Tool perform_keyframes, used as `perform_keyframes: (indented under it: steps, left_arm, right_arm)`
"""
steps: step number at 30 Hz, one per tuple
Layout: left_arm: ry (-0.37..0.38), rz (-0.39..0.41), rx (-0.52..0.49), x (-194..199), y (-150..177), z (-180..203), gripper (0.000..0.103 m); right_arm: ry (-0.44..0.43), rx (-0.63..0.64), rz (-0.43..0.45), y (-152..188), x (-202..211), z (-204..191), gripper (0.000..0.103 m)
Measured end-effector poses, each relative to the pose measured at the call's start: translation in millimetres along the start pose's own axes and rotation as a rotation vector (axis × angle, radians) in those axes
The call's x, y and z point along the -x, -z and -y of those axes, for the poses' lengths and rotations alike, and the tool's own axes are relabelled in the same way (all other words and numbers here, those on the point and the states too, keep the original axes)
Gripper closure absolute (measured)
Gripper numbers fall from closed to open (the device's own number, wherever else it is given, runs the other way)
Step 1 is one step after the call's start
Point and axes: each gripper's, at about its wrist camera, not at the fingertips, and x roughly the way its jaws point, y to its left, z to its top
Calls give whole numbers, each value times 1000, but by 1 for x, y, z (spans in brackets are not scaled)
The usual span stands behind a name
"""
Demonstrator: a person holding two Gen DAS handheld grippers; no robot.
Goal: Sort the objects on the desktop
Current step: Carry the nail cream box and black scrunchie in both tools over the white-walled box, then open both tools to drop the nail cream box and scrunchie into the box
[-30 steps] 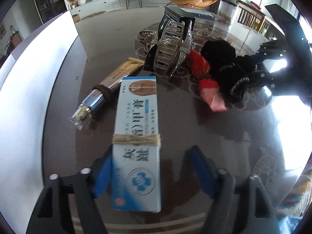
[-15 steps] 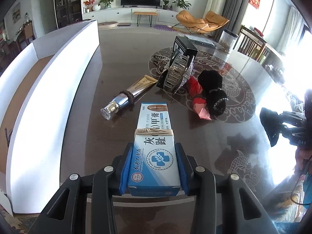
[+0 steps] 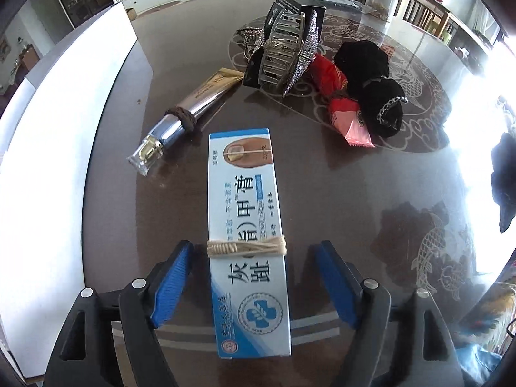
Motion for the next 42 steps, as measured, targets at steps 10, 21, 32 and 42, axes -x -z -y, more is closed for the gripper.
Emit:
perform_keyframes:
  steps: [10, 21, 32, 42]
  left_arm:
    - [77, 222, 156, 66, 15, -38, 60]
    - [-71, 421, 356, 194, 22, -192, 60]
    - [-216, 205, 613, 120, 54, -362, 60]
    - [-266, 210, 595, 89, 59, -332, 23]
  right_arm:
    - [-13, 9, 62, -36, 5, -14, 66]
    - [-210, 212, 160, -188, -57, -157, 66]
    - [-256, 305, -142, -229, -254, -314, 66]
    - [-196, 401, -141, -194, -274, -314, 31]
